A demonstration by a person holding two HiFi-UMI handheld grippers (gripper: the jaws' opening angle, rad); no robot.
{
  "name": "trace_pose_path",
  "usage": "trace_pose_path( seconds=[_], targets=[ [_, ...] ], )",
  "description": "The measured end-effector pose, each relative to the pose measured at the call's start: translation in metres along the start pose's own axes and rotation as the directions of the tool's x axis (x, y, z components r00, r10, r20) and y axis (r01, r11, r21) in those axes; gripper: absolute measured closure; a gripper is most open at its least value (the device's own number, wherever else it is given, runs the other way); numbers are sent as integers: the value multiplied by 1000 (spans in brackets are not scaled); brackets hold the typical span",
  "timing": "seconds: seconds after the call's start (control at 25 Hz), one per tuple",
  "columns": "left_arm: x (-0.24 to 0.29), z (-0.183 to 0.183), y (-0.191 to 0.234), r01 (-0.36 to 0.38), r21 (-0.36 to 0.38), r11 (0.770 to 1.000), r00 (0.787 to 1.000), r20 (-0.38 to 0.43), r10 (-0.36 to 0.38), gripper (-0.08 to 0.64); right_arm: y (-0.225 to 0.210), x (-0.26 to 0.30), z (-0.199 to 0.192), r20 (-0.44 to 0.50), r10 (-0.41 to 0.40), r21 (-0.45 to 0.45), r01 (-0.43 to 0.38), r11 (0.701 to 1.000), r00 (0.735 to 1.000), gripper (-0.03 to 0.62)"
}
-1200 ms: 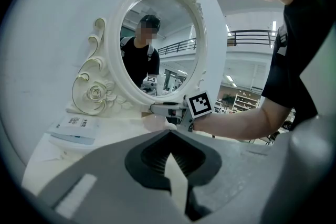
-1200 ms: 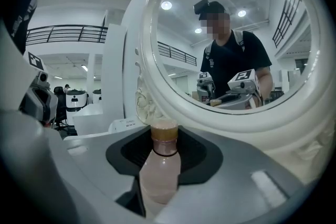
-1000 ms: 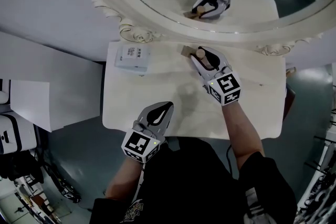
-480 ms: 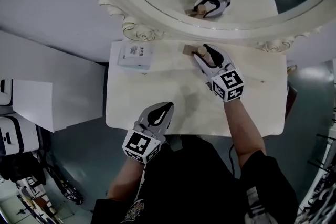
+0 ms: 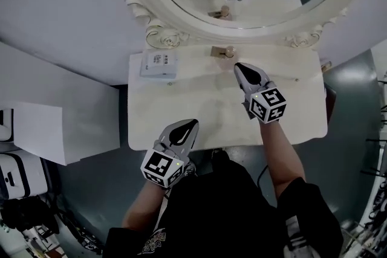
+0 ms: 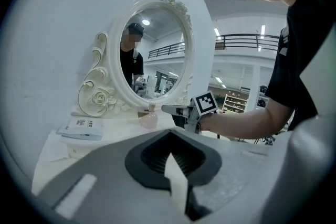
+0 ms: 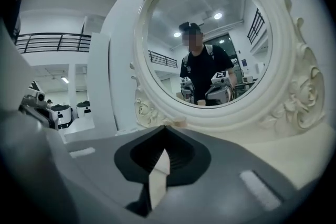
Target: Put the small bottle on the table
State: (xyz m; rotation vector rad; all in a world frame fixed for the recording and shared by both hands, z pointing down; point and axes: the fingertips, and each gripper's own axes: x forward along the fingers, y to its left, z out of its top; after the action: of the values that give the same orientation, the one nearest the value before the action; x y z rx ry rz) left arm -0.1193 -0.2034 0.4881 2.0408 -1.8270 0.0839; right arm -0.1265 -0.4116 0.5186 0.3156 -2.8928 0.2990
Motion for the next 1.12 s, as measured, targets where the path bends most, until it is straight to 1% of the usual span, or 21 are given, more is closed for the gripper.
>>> trace_pose_path(
  seconds=[0.2, 0.44, 0.64, 0.76, 0.92, 1.12],
  targets=[
    [-32, -3, -10, 50, 21, 999, 999, 4, -50, 560, 48, -32, -3, -15, -15, 16, 15, 1000, 1000, 568],
    [-67, -12, -26, 118, 41, 992, 993, 14, -119, 560, 115, -70, -5, -14, -7, 2, 7, 1000, 1000, 566],
    [-95, -22, -41, 175, 42, 984, 984, 20, -176, 560, 169, -99, -16, -7, -10, 92, 11, 996, 1000, 566],
    [-110, -28, -51, 204, 48, 978, 979, 17, -205, 560, 195, -116, -26, -22, -22, 105, 24, 994, 1000, 566],
    [-126, -42, -60, 230, 55, 972, 973, -1, -230, 560, 224, -137, -39, -33, -38, 96, 40, 995, 999, 566],
    [-140, -57, -69, 243, 37, 969, 970, -18, -242, 560, 255, -161, -46, -34, -51, 89, 53, 995, 998, 566]
  ],
)
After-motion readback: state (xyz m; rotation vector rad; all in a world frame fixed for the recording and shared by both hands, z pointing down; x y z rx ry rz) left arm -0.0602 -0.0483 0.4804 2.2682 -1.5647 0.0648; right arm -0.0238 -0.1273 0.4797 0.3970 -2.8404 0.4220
